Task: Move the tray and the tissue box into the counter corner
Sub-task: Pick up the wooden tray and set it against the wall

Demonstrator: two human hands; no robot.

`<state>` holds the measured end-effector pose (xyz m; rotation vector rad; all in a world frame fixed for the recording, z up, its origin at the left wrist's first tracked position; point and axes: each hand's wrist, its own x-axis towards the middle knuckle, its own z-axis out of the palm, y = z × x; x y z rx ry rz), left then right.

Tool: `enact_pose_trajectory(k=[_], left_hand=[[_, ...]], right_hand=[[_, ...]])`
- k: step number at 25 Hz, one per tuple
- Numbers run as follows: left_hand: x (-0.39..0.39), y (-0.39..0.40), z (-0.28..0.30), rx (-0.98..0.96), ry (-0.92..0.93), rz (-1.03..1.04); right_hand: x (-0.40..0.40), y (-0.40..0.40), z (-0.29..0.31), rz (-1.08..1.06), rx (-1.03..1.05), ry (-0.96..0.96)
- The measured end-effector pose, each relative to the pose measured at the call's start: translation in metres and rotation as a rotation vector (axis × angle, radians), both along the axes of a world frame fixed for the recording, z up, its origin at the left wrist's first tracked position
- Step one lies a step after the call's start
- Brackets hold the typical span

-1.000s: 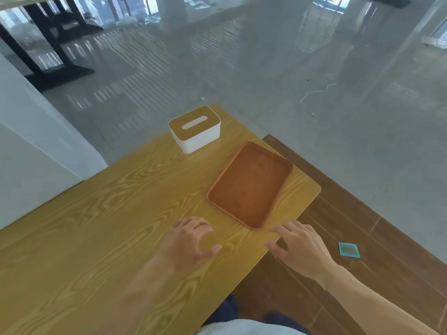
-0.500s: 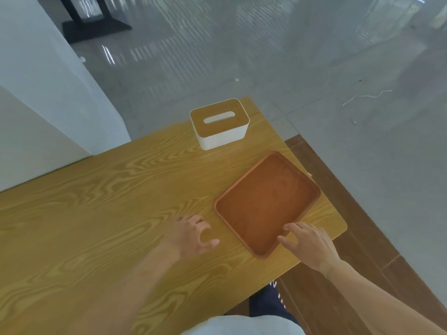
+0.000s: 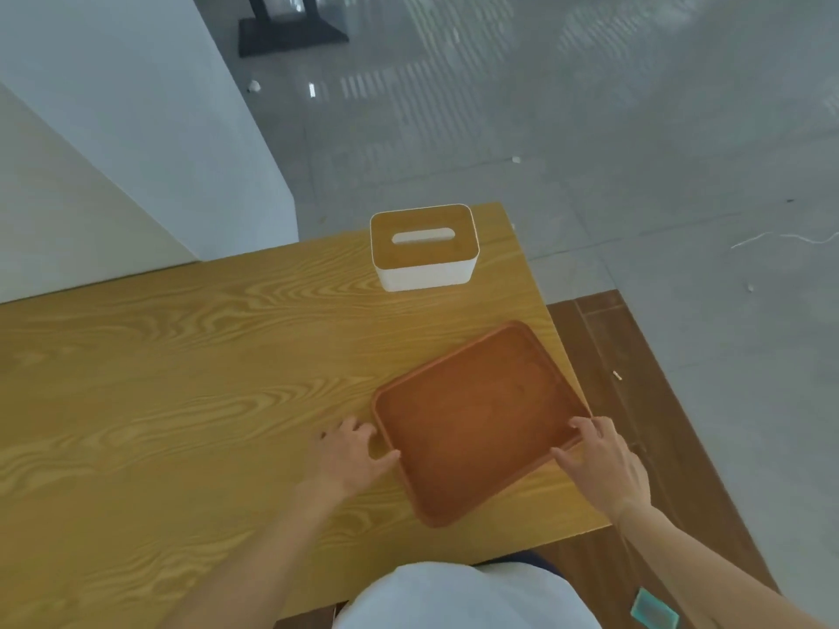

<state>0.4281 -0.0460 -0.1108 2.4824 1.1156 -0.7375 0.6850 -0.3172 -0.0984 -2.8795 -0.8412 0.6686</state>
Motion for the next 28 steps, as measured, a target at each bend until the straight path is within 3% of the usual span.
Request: enact_pose_trajectory(k=[6,10,19,24,28], left_hand=[[0.017,-0.034,-0.001,-0.033,-0.133,0.363],[0.022,-0.047,-0.003,-0.053,-0.21,0.492],[0.018,-0.051,-0.002,-0.186,-0.319,0.656],[-0.001,-0.052,0.012,-0.353,-0.543,0.837],[-0.033,-0.049,0.037,-0.341,-0.712,0.918]], right_hand=[[-0.004,-0.002,-0.003,-0.461,0.084,0.26],[-0.023,0.004,-0.007,-0.497,0.049,0.466],[-0.013,0.021,-0.015,-0.89,0.365,0.864],[-0.006,0.024,0.006,-0.803,0.478,1.06],[-0.009,0.039,0.026,-0.6,0.503,1.169]])
